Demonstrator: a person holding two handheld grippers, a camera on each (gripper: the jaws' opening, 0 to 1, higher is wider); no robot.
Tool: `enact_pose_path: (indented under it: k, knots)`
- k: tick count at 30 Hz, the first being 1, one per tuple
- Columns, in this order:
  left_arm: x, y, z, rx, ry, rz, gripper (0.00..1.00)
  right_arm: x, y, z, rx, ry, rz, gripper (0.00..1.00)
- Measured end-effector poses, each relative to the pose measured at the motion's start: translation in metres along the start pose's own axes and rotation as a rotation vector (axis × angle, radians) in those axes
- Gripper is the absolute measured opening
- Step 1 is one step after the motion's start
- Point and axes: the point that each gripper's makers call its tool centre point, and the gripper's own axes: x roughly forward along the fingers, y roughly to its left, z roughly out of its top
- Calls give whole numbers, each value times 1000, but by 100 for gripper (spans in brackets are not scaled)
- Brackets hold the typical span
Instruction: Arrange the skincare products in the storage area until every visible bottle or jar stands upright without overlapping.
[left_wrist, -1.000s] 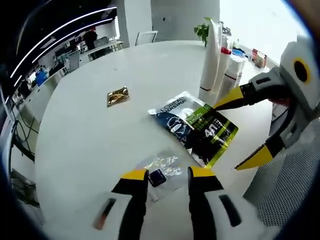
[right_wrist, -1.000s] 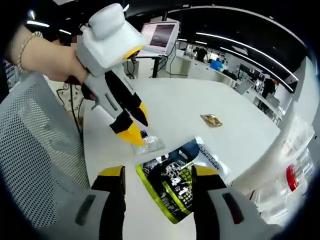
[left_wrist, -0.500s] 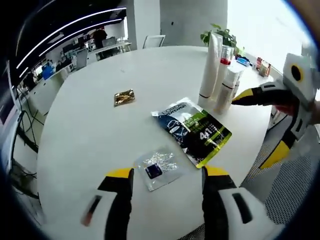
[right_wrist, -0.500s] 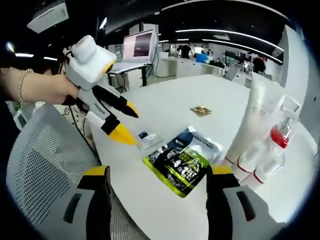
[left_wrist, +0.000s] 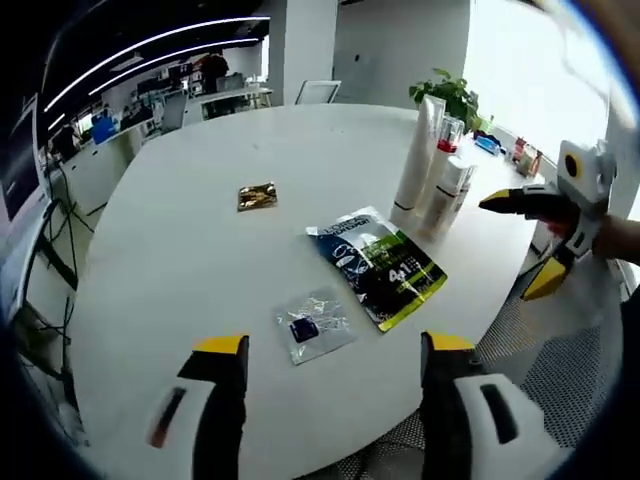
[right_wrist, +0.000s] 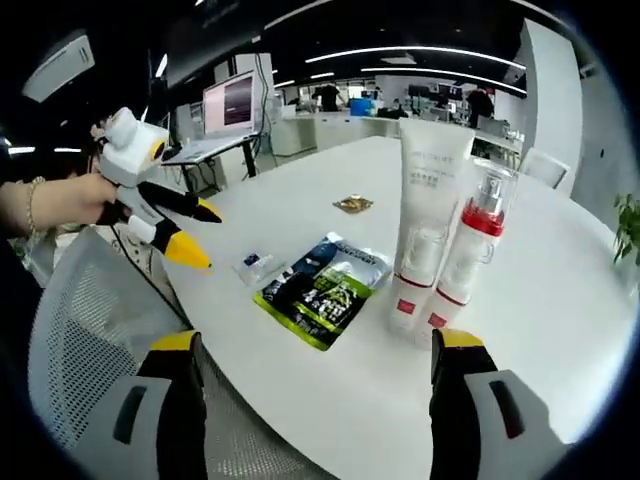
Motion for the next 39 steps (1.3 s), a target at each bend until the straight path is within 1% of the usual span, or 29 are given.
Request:
enact_pose_path:
  k: [5,9,14,17,21,25,27,30,36,39]
  knots:
    - [-6,-2,1,-17,-13,-12,77,-10,-15,-1,31,-13,-36,97]
    - [-10,-5,1,-29,-10,-22,81,-15,-29,-4,48,-14,-62,98]
    - [-15,-8,4,-42,-26,-37,85,-24,-37,-1,72,-29,-88,99]
    - [-19,-9,7,-60,-40,-39,86,-27,-42,-3,83,-35,-98,99]
    - [-23,-10,9,-81,-56,-45,89,-28,-43,0,98,-54,-104,99]
    - [-25,-12,9,-80,-67,-49,91,-29,-44,0,97,-63,-106,99]
    - [-27,-13,11,-94,-82,-58,95,-30,-44,-1,101,-63,-108,99]
    - [-29,-14,10,-91,-90,-63,99,-30,-45,0,109,-70,-118,99]
    - [-31,-22,8,-81,-83,-68,99,-30,-46,-1,110,-70,-123,99]
    - [-31,-19,7,-95,-81,-60,99,-29,-46,-2,100,-62,-124,99]
